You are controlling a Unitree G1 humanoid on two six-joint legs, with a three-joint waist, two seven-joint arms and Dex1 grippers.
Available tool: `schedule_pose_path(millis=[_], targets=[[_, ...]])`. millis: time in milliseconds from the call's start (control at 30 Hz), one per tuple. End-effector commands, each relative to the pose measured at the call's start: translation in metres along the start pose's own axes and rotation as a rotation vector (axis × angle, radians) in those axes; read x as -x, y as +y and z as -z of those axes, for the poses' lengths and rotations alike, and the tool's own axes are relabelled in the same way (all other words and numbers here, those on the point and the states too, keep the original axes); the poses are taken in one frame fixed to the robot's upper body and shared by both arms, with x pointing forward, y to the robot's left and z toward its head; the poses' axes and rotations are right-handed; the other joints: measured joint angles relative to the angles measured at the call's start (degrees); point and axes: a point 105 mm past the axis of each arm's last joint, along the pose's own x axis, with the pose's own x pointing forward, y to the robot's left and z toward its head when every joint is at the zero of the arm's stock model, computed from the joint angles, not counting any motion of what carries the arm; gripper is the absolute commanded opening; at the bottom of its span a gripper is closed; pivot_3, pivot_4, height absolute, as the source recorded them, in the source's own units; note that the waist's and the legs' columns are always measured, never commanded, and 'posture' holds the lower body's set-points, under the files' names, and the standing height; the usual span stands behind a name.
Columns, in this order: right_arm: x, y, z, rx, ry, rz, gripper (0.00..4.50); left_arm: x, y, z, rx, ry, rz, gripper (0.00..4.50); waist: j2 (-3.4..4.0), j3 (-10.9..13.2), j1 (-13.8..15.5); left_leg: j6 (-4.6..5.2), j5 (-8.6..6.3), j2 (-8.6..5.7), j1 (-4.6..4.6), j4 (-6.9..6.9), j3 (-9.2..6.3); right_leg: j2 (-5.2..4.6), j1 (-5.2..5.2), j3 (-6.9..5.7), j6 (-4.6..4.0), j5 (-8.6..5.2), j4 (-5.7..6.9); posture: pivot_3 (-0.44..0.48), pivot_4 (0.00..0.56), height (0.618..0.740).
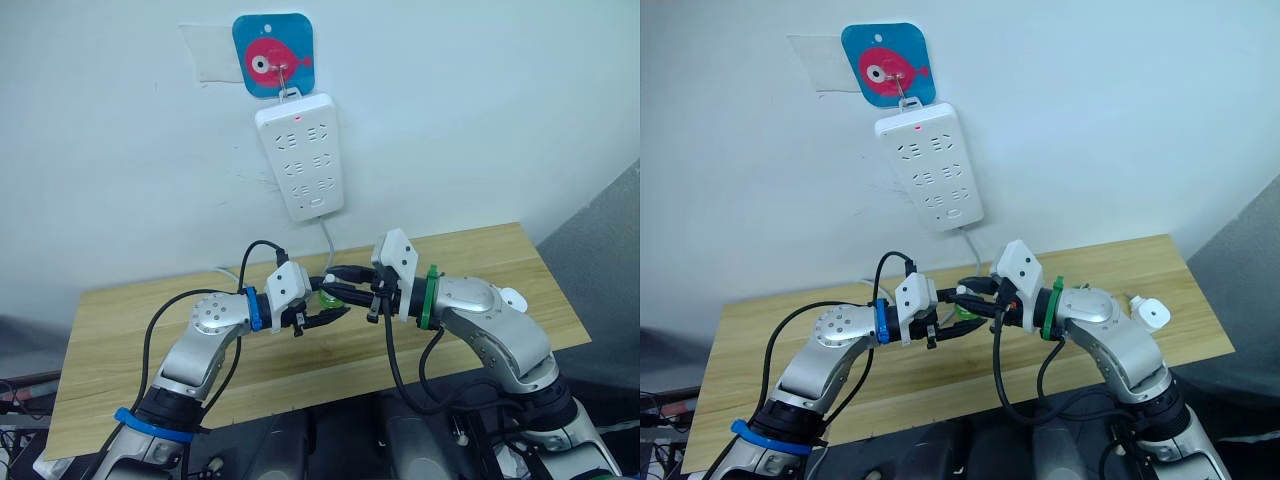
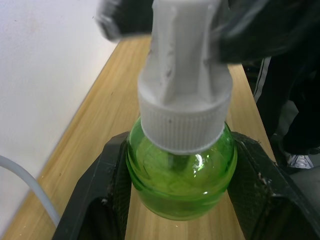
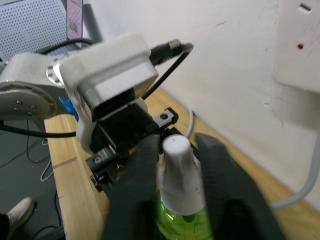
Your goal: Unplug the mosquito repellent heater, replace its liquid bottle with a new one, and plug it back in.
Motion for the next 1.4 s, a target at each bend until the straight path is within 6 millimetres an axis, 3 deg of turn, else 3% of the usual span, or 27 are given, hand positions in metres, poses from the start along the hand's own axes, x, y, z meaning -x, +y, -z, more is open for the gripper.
schedule_pose_path(millis=[33, 167, 267, 367, 467, 567, 667, 1100, 1400], targets=[[-0.002, 0.006, -0.010, 0.032, -0.039, -0.042, 0.28, -0.001, -0.001, -0.012, -0.043, -0.033, 0.003, 2.23, 0.00, 0.0, 0.0, 0.00, 0.00, 0.00, 0.00, 0.00, -0.01, 0.00, 0.00, -0.01, 0.00, 0.00, 0.00, -0.069, 0.242, 0.740], [0.003, 0.005, -0.022, 0.045, -0.089, -0.045, 0.28, 0.000, -0.001, -0.010, -0.038, -0.028, -0.002, 2.23, 0.00, 0.0, 0.0, 0.01, -0.01, 0.00, 0.00, 0.00, 0.00, 0.00, 0.00, 0.00, 0.00, 0.00, 0.00, -0.071, 0.243, 0.740], [0.011, 0.001, -0.047, 0.052, -0.183, -0.021, 0.28, 0.001, -0.002, -0.007, -0.024, -0.022, -0.007, 2.23, 0.00, 0.0, 0.0, 0.02, -0.01, 0.00, 0.00, 0.00, 0.00, 0.00, 0.00, 0.00, 0.00, 0.00, 0.00, -0.071, 0.249, 0.740], [0.022, -0.008, -0.068, 0.030, -0.259, 0.044, 0.28, 0.002, -0.003, -0.002, -0.012, -0.012, -0.005, 2.23, 0.00, 0.0, 0.0, 0.04, -0.03, 0.01, 0.00, 0.00, 0.00, 0.00, 0.00, 0.01, 0.00, 0.00, 0.00, -0.078, 0.259, 0.740], [0.036, -0.023, -0.074, 0.010, -0.280, 0.154, 0.28, 0.004, -0.003, 0.001, -0.007, -0.001, -0.015, 2.23, 0.00, 0.0, 0.1, 0.06, -0.04, 0.01, 0.00, -0.03, -0.04, 0.00, 0.00, -0.02, 0.00, 0.00, -0.02, -0.083, 0.266, 0.740], [0.051, -0.049, -0.053, 0.004, -0.207, 0.349, 0.28, 0.006, -0.002, 0.002, -0.009, 0.000, -0.019, 2.23, 0.01, 0.0, 0.2, 0.09, -0.05, 0.00, -0.01, -0.03, -0.04, -0.02, 0.02, -0.02, 0.00, 0.00, -0.04, -0.095, 0.275, 0.740], [0.057, -0.067, -0.014, -0.016, -0.093, 0.490, 0.28, 0.006, -0.001, 0.001, -0.007, -0.002, -0.022, 2.23, 0.01, 0.0, 0.1, 0.11, -0.06, 0.00, 0.00, -0.02, -0.01, -0.02, 0.02, -0.01, 0.00, 0.00, -0.01, -0.096, 0.279, 0.740], [0.053, -0.100, 0.097, -0.045, 0.102, 0.750, 0.28, 0.015, -0.003, -0.001, -0.007, 0.022, -0.021, 2.23, 0.10, 0.1, -0.2, 0.14, -0.08, 0.01, 0.02, -0.06, 0.07, 0.00, 0.00, 0.06, 0.00, 0.00, -0.01, -0.057, 0.309, 0.740], [0.056, -0.113, 0.136, -0.090, 0.153, 0.843, 0.28, 0.018, -0.011, -0.006, -0.015, 0.013, -0.021, 2.23, 0.36, 0.3, -0.1, 0.16, -0.09, 0.02, 0.05, -0.09, 0.07, 0.01, 0.02, 0.07, -0.01, -0.01, 0.00, -0.024, 0.323, 0.740]])
